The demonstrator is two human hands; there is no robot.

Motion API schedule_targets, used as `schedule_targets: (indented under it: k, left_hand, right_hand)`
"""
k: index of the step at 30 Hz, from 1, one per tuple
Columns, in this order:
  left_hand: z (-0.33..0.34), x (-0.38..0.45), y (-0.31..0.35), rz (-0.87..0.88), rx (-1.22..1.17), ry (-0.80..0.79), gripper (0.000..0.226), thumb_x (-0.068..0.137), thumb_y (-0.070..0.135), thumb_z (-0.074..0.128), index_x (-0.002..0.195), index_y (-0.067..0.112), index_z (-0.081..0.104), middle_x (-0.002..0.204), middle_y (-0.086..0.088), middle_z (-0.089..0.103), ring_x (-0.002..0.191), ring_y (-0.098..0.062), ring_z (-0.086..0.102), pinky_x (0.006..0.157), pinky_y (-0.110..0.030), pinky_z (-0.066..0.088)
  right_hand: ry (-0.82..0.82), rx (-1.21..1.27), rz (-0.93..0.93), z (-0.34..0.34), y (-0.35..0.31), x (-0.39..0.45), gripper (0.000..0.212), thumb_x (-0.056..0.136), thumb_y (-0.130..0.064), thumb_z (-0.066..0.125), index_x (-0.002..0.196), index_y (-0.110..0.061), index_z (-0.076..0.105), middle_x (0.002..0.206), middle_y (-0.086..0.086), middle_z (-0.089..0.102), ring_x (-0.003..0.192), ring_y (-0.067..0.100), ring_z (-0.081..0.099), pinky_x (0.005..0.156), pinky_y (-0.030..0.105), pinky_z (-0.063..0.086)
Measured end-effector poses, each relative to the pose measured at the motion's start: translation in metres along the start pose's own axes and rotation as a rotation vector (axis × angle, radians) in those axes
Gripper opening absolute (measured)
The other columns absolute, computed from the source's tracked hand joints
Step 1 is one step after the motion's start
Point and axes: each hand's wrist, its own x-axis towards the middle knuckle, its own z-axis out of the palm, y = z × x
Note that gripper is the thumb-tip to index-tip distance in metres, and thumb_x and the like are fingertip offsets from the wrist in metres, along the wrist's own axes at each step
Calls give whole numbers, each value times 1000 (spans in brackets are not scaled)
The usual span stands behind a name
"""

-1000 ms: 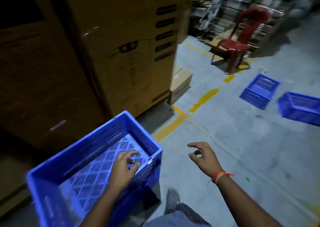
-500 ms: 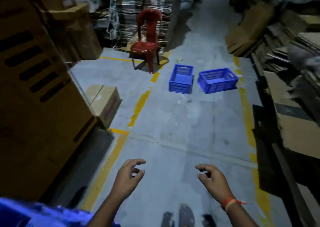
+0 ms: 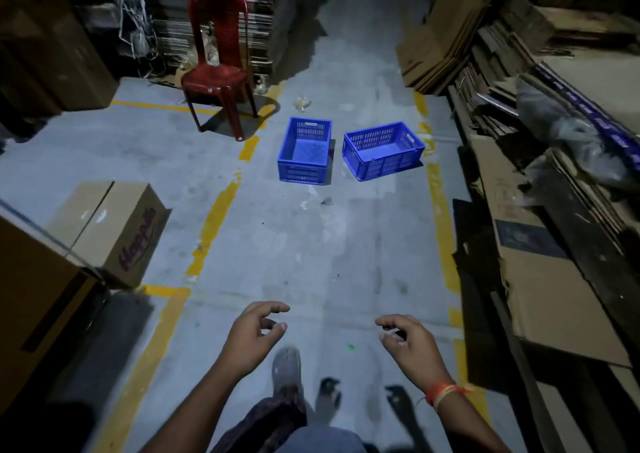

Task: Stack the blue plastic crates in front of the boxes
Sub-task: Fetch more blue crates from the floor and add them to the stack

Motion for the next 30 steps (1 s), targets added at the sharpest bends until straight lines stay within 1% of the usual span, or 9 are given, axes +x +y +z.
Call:
schedule_targets:
  k: [3,6,8,13,15,18,20,25,30]
  left_hand:
    - [-8,64,7,8,-9,1,23,94,22,68,112,36,69,123,20,56,95,0,65,76,-15,49]
    - [-22,139,15,11,-28,0,23,93,20,69,110,35,70,122,17,58,93,-4,66,75,-17,50]
    - [-34,188,25,1,-30,-6,23,92,18,69,108,35,71,122,14,59,91,-5,67,72,-20,52]
    - [-65,303,58,46,10,-42,24,91,17,70,107,35,71,121,14,59,90,-3,66,74,-11,49]
    - [-74,348,69,30,24,-50,24,91,18,70,107,36,71,121,14,59,87,0,66,73,-9,48]
    - [-82,407,90,23,-19,-12,25,90,17,70,106,36,71,120,15,59,86,-2,65,71,-11,47]
    - [-84,451,98,13,-43,-3,25,90,16,71,106,35,71,120,14,59,87,-4,65,71,-11,48]
    - [-82,563,105,-51,-73,62,28,89,18,70,109,37,69,120,12,59,86,-3,66,72,-17,50]
    - [-78,667,131,-115,-123,156,30,88,16,71,113,34,69,119,6,60,88,0,66,73,-7,48]
  right_hand:
    - [-19,8,-4,1,-7,59,28,82,-1,68,95,-25,74,101,-7,65,85,5,64,75,9,48]
    - [-23,-5,5,-2,-19,129,28,82,-3,68,95,-27,74,102,-8,66,82,4,64,74,8,47]
    - [-13,-22,14,-9,-32,175,29,82,-4,68,95,-29,74,103,-7,66,85,5,64,75,9,47]
    - [48,-4,15,-29,-67,279,27,84,-2,67,99,-24,74,102,-8,65,90,-1,62,75,5,45]
    - [64,3,37,-32,-74,317,27,85,-2,67,101,-23,74,103,-10,64,91,-2,62,75,4,45]
    - [77,23,51,-36,-82,368,27,85,-3,67,100,-25,73,103,-10,65,88,0,63,75,6,46]
    - [56,23,51,-38,-80,409,27,85,-1,68,98,-24,73,101,-5,66,82,2,64,73,7,46]
    - [9,-1,32,-49,-72,537,26,85,-1,68,99,-22,74,102,-1,67,85,5,65,74,9,48]
    - [-114,-112,-55,-74,-87,683,32,82,0,68,99,-27,73,101,-2,66,86,6,65,76,11,48]
